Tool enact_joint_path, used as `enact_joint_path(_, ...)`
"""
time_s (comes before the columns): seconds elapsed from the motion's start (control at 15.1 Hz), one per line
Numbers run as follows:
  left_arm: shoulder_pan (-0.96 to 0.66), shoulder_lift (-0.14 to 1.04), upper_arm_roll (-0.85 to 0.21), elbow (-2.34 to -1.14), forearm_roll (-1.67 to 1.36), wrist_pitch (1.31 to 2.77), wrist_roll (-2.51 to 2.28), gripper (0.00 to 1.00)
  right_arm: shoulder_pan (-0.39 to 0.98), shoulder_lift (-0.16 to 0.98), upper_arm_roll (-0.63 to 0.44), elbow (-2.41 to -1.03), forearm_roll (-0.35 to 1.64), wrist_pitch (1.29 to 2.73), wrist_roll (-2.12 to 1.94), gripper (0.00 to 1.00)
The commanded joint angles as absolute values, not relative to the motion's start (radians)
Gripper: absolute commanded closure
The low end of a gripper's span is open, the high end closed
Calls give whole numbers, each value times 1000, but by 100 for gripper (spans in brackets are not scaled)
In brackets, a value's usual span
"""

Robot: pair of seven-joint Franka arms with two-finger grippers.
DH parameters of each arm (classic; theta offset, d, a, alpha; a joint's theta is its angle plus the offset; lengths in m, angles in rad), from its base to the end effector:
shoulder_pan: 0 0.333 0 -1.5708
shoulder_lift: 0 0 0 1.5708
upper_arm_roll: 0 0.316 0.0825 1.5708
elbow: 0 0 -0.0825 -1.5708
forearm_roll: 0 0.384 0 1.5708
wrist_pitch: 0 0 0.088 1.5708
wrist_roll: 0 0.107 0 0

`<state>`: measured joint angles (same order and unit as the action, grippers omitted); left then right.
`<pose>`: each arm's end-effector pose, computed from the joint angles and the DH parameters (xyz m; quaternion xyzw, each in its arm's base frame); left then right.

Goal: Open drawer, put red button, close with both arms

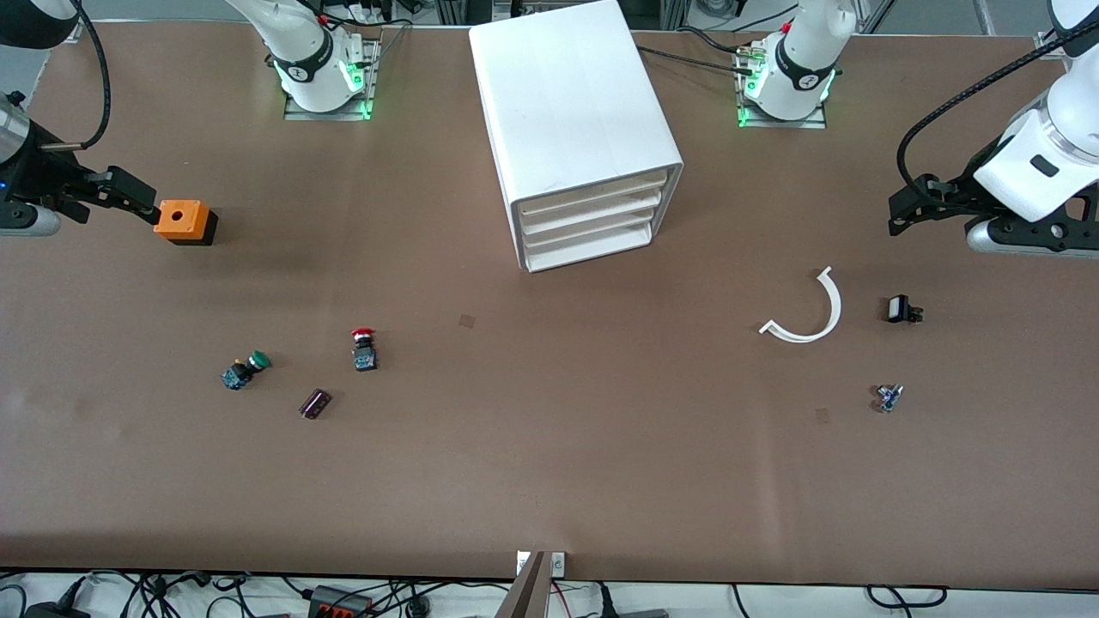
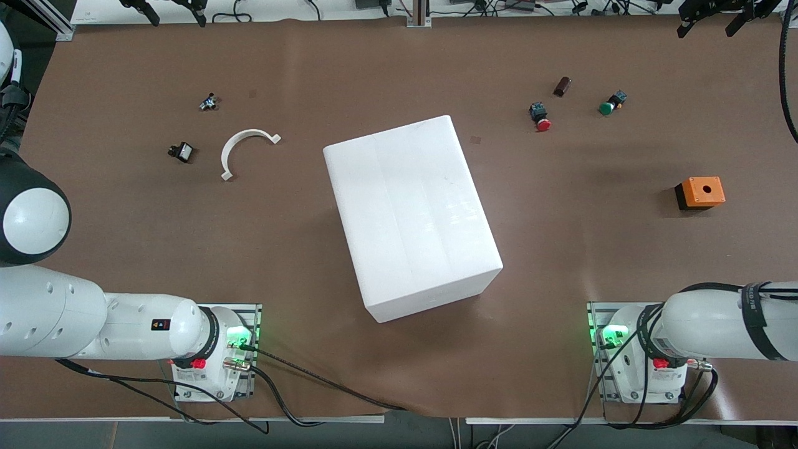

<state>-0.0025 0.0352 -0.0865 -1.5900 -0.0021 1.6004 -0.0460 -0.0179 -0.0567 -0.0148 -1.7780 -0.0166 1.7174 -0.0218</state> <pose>0.5646 -0.0498 0.5983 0.9997 -0.0214 -0.0125 0.0017 0.5437 -0.0195 0.5698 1.0000 -0.0042 -0.0022 0.0077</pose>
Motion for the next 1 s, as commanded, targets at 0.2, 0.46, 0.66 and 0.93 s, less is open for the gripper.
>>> enact_joint_path(0.2,3,14,-91,-1601,-8,1588,-23,0,-21,-67,-18,-1792,-34,1729,-21,0)
enact_joint_path(0.46,3,17,-91,-1601,-5,1586,-23,0,-18,-67,-18,-1792,-32,1726,-21,0)
enact_joint_path(0.66,2,20,-91,-1601,-14,1542,-26,0,-20,-66,-18,-1792,-31,1714,-20,0)
enact_joint_path(0.93,-14,40,-94,-1601,-92,1350,-21,0,-20,-52,-18,-1781,-29,1720,-21,0)
